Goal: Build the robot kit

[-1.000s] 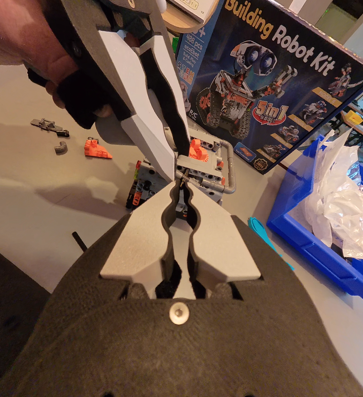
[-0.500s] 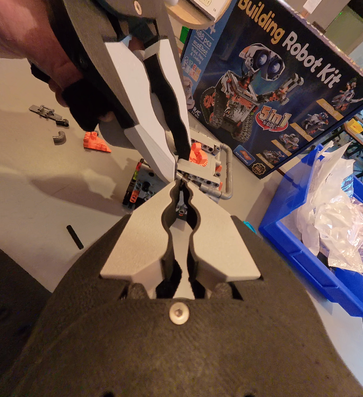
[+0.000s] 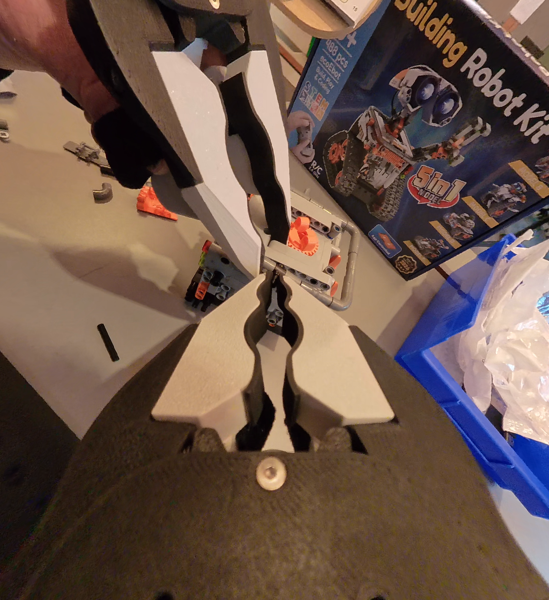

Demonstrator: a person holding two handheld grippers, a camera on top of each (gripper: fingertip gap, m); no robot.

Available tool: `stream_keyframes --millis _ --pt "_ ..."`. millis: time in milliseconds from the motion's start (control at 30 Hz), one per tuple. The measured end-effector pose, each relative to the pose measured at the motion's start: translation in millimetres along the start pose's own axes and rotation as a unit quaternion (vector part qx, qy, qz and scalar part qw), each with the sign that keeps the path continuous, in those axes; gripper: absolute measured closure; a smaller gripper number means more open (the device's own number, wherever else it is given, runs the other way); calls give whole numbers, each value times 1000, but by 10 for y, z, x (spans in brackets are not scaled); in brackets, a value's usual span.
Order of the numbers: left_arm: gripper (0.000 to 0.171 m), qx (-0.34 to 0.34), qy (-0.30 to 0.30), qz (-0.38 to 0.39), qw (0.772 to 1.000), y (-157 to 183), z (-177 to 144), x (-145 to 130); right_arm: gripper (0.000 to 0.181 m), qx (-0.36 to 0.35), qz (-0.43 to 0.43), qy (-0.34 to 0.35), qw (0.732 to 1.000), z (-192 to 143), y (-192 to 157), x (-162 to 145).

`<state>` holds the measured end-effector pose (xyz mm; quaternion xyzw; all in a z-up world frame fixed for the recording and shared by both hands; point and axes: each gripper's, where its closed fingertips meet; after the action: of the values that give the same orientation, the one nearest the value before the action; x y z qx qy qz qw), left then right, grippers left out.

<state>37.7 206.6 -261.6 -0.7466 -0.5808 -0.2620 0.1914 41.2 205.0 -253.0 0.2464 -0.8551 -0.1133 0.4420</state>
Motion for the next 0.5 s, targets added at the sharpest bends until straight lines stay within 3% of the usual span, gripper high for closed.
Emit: stream_keyframes --millis 133,367,500 --pt "146 1 -3 1 1000 -16 -8 -4 181 6 -1 3 1000 8 6 14" --pt "125 -13 -9 5 1000 68 -55 19 181 29 22 19 999 -31 39 83" --pt "147 10 -15 -8 1000 -47 -73 6 181 35 17 30 999 -26 17 121"
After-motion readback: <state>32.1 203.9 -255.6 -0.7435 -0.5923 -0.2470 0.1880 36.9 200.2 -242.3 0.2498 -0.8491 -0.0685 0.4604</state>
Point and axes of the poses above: each gripper's, where its closed fingertips meet, z out along the fingers, x out of its top, y = z × x across the jaws, and after that the axes turned 11 degrees about -y, right-handed
